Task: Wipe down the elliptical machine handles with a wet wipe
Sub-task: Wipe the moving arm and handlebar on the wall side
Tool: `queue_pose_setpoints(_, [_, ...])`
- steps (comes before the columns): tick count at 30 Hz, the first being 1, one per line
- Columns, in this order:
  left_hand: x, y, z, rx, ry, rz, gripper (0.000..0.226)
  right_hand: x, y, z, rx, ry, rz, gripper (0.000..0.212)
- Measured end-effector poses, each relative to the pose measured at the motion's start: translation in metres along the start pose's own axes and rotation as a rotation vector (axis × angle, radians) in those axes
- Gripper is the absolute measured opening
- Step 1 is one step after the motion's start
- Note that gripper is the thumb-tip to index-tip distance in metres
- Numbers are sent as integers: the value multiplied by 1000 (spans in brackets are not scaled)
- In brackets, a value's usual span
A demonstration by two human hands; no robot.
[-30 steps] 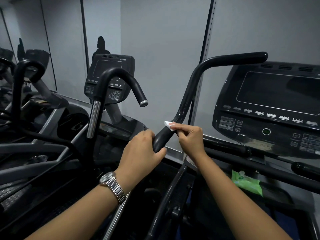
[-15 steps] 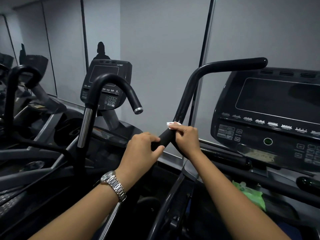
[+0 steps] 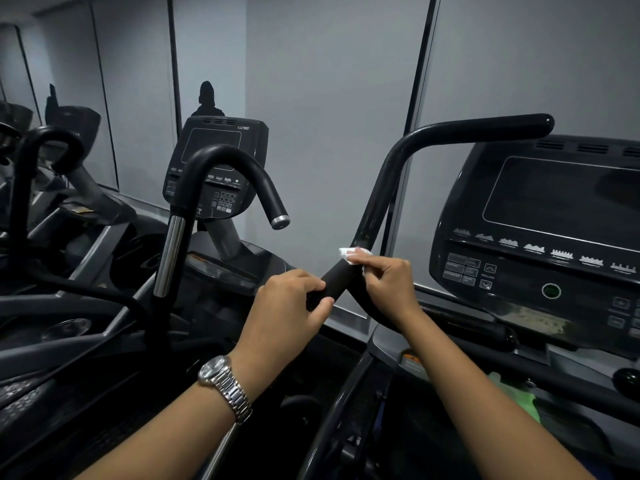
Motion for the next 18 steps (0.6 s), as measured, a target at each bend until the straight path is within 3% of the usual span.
queue_pose_setpoints(4, [0,-1,1,2,-2,7,25,-18,6,-1,96,4,23,35])
queue_pose_setpoints(10, [0,-1,0,4,-3,10,25,-24,-1,-7,114,-13,-188,44])
queue_pose_setpoints(15, [-1,-1,1,2,-2,11,25,-41,11,-25,413,36,-353,42])
queue_pose_setpoints(18, [0,-1,0,3,-8,9,26,-34,4,-30,249,42,-404,47])
Point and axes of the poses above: each hand's wrist, its own x-axis away from the middle knuckle, its own y-axis out of the palm, z = x × y, the point moved 2 cm from there along -x, towards the middle knuckle, and after that the axes turned 2 degrees about -z, right-handed, at the moved point
